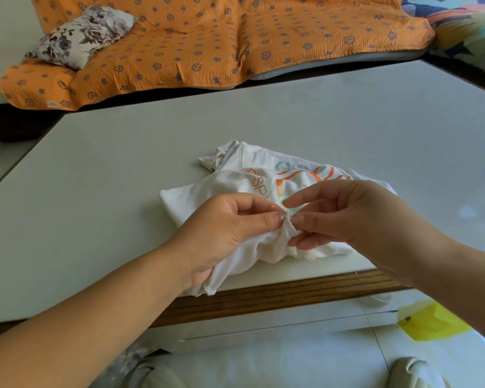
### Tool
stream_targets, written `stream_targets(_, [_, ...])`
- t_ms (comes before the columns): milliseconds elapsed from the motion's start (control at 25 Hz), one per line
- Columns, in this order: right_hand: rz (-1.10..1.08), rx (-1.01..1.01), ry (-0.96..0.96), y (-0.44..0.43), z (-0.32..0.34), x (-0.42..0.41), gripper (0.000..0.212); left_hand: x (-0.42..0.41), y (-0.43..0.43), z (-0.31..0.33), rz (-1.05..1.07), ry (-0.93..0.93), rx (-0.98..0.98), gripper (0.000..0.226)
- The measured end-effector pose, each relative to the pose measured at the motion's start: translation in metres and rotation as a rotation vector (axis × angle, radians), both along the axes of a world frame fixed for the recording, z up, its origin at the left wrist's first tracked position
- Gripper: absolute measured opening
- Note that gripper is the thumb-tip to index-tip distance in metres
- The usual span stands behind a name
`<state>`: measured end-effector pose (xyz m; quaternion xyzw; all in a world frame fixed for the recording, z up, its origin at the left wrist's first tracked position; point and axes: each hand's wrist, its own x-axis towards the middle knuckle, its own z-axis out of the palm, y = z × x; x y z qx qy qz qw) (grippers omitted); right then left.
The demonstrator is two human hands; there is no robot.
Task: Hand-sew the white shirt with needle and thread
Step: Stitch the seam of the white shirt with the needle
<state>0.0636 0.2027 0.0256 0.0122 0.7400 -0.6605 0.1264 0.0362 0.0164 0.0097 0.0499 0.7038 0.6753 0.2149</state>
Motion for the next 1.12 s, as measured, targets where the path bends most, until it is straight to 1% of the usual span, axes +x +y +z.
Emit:
stream_targets(160, [0.007, 0.059, 0.078, -0.005, 0.001, 0.003, 0.02, -0.001, 0.002, 0.0, 0.014, 0.0, -0.026, 0.026])
stream_targets(280, [0.006, 0.03, 0.06, -0.005, 0.0, 0.002, 0.011, -0.002, 0.002, -0.001, 0.007, -0.011, -0.054, 0.032])
stream_targets(360, [0.0, 0.051, 0.064, -0.006, 0.0, 0.0, 0.006, -0.002, 0.002, -0.001, -0.002, -0.018, -0.057, 0.032])
stream_targets(560, [-0.119, 0.218, 0.205, -0.007, -0.002, -0.006, 0.01, -0.004, 0.002, 0.002, 0.003, -0.023, -0.094, 0.032])
stream_targets(640, [-0.155, 0.207, 0.22, -0.007, -0.003, -0.009, 0.012, -0.003, 0.002, 0.001, -0.006, -0.034, -0.104, 0.033])
stream_targets(720, [-0.187, 0.081, 0.172, -0.007, -0.002, -0.014, 0.015, -0.003, 0.002, 0.0, 0.002, -0.046, -0.105, 0.027])
stream_targets(760, [-0.204, -0.03, 0.119, -0.005, -0.001, -0.016, 0.017, -0.004, 0.001, -0.001, 0.016, -0.052, -0.102, 0.025])
stream_targets(840, [-0.208, -0.285, -0.019, 0.0, 0.003, -0.022, 0.019, -0.004, 0.0, -0.002, 0.042, -0.059, -0.085, 0.029])
stream_targets(920, [-0.221, -0.458, -0.141, 0.006, 0.006, -0.027, 0.022, -0.004, -0.001, -0.004, 0.043, -0.049, -0.092, 0.034])
stream_targets(1040, [-0.291, -0.69, -0.272, 0.012, 0.006, -0.035, 0.016, -0.004, -0.002, -0.005, 0.03, -0.04, -0.11, 0.024])
stream_targets(1120, [-0.315, -0.77, -0.292, 0.016, 0.006, -0.04, 0.011, -0.004, -0.002, -0.005, 0.032, -0.039, -0.116, 0.017])
